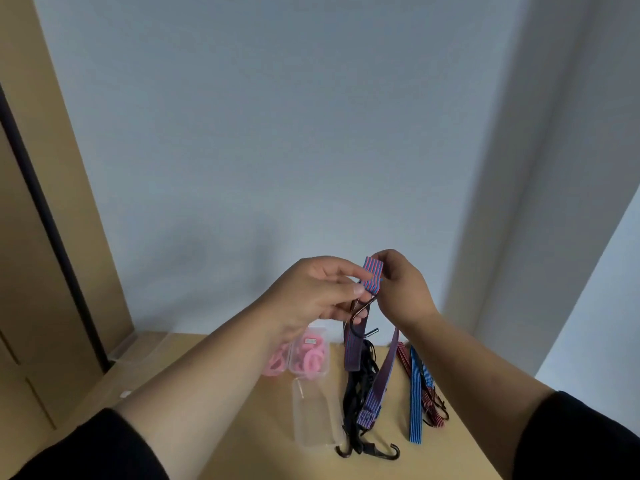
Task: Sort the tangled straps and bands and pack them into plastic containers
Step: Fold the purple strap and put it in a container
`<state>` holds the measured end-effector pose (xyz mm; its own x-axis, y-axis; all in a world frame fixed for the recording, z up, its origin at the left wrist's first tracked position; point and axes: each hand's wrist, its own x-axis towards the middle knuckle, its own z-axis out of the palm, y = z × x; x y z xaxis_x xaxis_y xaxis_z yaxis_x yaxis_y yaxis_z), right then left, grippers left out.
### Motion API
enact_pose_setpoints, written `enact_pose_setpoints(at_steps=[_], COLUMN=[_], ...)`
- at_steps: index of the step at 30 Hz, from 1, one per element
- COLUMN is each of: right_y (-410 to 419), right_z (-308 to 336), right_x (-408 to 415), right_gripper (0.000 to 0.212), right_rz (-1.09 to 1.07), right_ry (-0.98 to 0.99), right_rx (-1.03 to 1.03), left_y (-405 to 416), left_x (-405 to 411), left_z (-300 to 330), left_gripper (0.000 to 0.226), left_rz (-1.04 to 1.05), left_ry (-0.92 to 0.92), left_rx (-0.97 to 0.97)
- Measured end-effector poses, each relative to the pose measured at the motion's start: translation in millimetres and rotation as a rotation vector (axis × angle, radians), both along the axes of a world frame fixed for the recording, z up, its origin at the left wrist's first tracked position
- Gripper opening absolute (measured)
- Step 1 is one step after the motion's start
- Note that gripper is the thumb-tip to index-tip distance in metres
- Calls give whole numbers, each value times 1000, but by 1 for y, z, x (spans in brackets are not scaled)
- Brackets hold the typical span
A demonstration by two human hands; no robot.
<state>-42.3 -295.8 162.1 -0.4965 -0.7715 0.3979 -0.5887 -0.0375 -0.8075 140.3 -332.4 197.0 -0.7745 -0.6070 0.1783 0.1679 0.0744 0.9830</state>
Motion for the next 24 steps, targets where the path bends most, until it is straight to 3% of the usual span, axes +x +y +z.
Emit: enact_pose_setpoints(at_steps=[5, 8, 13, 18, 24], right_y=[-11, -14, -16, -10, -1], right_z=[15, 25, 43, 51, 61], right_x=[-5, -8, -8, -6, -9], right_gripper=[17, 12, 20, 14, 31], right_rz=[-23, -25, 98, 167, 162], right_ry=[227, 293, 97, -269, -322], right_rx=[142, 128, 39, -33, -42], left_y=[-6, -11, -20, -38, -62], left_x=[-12, -19, -31, -36, -35], left_z=[28, 42, 59, 65, 63], left_gripper=[22, 27, 36, 45, 29], left_rz=[8, 0, 93, 282, 376], left_ry=[71, 161, 173, 61, -196], left_rx=[-94, -126, -267, -376, -496])
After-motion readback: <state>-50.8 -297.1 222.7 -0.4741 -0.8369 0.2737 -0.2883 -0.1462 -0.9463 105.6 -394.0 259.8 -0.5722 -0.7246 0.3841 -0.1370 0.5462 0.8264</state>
